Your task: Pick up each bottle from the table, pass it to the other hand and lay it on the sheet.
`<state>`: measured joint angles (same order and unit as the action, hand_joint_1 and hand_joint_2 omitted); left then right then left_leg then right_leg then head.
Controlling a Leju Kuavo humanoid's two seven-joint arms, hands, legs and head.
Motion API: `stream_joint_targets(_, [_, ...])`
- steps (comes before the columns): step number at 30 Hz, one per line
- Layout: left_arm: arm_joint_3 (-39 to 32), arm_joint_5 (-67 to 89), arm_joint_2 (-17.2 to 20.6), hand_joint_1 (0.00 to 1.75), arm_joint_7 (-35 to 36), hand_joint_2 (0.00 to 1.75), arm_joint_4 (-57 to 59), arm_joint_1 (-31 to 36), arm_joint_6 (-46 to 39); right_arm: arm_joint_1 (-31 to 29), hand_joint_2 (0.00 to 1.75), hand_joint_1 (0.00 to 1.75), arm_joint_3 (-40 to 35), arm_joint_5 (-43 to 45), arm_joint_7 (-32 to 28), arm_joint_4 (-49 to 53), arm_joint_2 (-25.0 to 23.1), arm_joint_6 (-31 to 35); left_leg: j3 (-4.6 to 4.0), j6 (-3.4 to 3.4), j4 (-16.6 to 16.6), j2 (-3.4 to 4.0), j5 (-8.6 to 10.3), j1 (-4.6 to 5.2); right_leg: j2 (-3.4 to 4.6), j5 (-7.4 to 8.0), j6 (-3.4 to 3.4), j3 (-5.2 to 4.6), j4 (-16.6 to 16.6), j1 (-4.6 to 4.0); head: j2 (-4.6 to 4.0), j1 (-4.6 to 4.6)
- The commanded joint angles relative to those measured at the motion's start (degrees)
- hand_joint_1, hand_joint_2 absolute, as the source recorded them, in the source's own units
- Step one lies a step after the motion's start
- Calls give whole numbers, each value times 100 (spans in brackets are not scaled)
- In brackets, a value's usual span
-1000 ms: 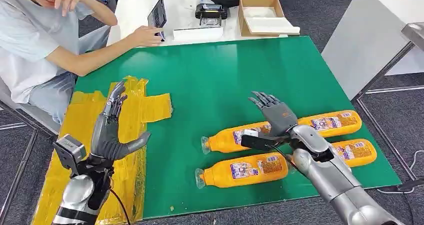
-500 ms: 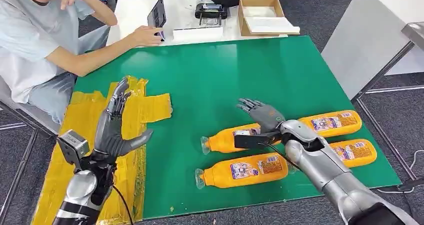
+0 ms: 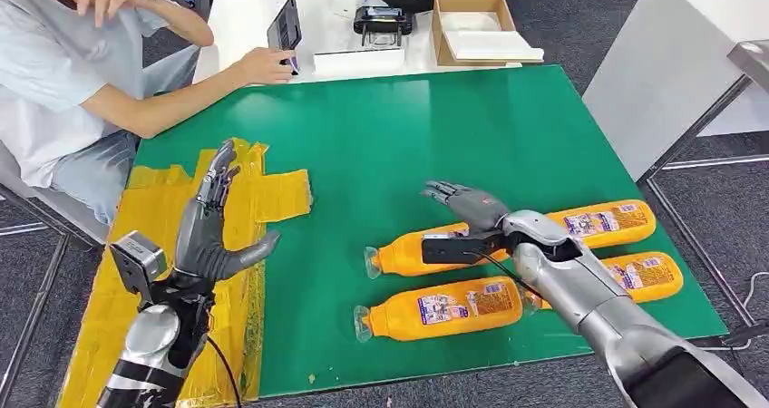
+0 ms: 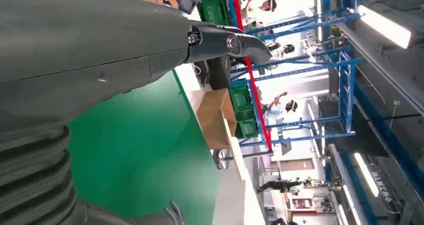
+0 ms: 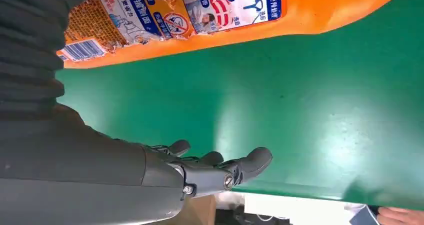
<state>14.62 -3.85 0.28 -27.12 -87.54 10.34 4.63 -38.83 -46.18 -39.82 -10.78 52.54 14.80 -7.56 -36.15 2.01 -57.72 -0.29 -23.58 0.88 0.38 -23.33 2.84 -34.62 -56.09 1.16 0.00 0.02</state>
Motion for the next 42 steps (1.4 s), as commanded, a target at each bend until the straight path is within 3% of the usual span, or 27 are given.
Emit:
stream_joint_targets(1, [98, -33, 21, 0, 4, 175, 391, 231, -4, -292, 175, 0, -324, -11, 3, -491, -78, -48, 19, -19, -5, 1, -7, -11, -5, -4, -16, 23, 1, -11, 0, 0])
stream_joint_targets(16, [198, -214, -18, 0, 54, 175, 631, 516, -65, -879, 175, 0, -1232, 286, -220, -1168, -170, -661, 13, -18, -10, 3, -8, -10, -1, -3, -13, 16, -5, -11, 0, 0])
stream_joint_targets(17, [276, -247, -8, 0, 75, 175, 625, 607, -44, -882, 175, 0, -1227, 745, -742, -961, -117, -1024, 4, -12, -5, -2, -1, -4, -5, 0, -8, 6, -3, -4, 0, 0])
stream_joint_targets(20, [308, -276, -7, 0, 89, 175, 647, 649, -55, -886, 175, 0, -1266, 843, -645, -774, -45, -1098, 2, -10, -4, -5, 0, -3, -7, 1, -7, 4, -3, -3, 0, 0])
stream_joint_targets(37, [308, -276, 0, 0, 89, 175, 653, 636, -55, -882, 175, 0, -1270, 843, -645, -770, -38, -1096, 10, -15, -7, -3, -4, -6, -7, -3, -11, 12, -3, -7, 0, 0])
stream_joint_targets(42, [185, -227, 96, 0, -93, 175, 727, 373, -158, -532, 175, 0, -1211, 1015, -512, 212, 505, -279, 17, -15, -3, -7, -6, -7, -11, -5, -10, 21, 2, -7, 0, 0])
